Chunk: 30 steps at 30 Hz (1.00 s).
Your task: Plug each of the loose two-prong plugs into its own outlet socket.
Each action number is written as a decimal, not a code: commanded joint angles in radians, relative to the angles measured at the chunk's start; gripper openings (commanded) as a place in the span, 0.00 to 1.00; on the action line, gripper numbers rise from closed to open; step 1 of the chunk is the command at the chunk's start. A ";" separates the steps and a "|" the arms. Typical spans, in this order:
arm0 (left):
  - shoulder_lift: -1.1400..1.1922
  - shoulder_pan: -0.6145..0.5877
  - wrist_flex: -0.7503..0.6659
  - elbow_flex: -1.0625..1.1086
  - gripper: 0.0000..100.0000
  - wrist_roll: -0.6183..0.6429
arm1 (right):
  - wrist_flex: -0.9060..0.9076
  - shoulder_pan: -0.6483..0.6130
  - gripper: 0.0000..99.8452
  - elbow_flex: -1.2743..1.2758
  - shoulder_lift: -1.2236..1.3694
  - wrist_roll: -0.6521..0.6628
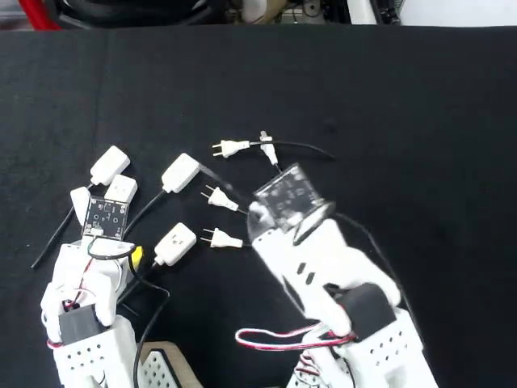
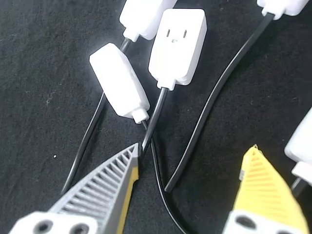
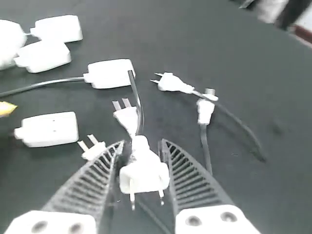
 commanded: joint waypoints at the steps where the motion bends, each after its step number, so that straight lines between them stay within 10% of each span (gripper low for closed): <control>1: -0.005 0.016 -0.005 0.019 0.32 -0.008 | -0.041 -0.035 0.05 0.002 0.087 -0.009; 19: -0.003 0.012 -0.005 0.019 0.32 -0.008 | 0.124 -0.126 0.25 -0.320 0.885 0.063; 30: -0.003 0.012 -0.005 0.019 0.32 -0.008 | 0.269 -0.140 0.14 -0.314 0.825 0.204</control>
